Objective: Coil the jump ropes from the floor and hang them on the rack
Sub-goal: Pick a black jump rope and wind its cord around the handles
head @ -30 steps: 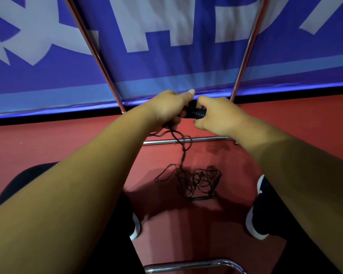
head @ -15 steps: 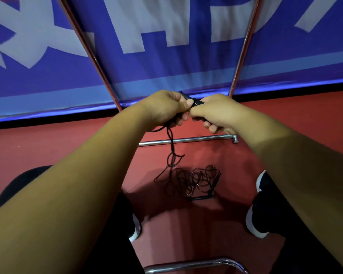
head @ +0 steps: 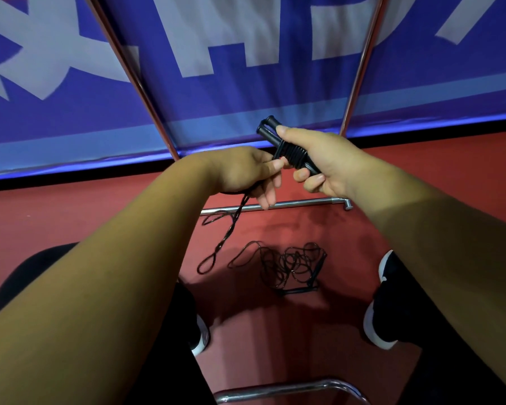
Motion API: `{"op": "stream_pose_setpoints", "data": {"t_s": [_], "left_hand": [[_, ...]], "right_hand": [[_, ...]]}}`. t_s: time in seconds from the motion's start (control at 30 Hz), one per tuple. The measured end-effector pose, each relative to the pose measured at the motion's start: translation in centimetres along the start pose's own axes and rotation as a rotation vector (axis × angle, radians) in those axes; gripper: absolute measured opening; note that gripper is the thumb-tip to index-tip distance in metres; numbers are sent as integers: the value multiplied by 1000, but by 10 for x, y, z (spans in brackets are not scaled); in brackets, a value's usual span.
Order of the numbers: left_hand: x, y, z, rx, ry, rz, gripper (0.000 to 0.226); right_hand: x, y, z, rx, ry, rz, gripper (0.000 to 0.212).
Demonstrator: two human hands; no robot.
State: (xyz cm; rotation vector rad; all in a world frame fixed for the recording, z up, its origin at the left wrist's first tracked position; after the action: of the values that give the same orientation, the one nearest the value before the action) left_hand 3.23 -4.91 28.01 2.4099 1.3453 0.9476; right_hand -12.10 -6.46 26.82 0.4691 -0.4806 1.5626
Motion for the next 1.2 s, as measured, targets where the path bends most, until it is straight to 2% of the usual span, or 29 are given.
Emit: {"op": "stream_pose_setpoints", "data": {"t_s": [0.1,0.27,0.4,0.5,0.67,0.73,0.87,1.1,1.2], "left_hand": [[-1,-3,7,13,16,10,41],[-1,-2,14,-325,45,-29,49],[-4,2,22,-342,96,-110,56],[-6,7,28,-300,113,-190,59],[-8,14,38,-481,148,-235,42],[-8,12,43,-512,203,-222,36],[-8,4,59,-805,299,-158,33],[6,-2,87,-1081,424,37,52],[9,-2,81,-1062,436,38,54]], "right_hand": [[0,3,4,-144,-10,-9,29],[-3,12,16,-344,-28,7,23],[-8,29,27,-562,6,-107,22],[-11,45,31,-636,38,-213,23],[-10,53,24,-645,53,-328,19],[-10,53,21,-653,55,-356,19],[-12,55,22,-691,72,-389,20],[-10,60,28,-760,125,-431,24],[-8,62,31,-765,137,-436,25]]}}
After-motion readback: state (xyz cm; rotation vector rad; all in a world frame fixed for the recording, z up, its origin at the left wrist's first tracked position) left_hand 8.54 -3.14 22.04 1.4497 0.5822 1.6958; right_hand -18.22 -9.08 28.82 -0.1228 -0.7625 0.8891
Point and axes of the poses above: each hand's wrist, its own x-axis away from the middle knuckle, its own y-axis out of the back of the hand, z = x × y, the point moved 5 cm from there along -x, towards the middle knuckle, and after that the axes turned 10 degrees about -z, right-handed, at the moved point
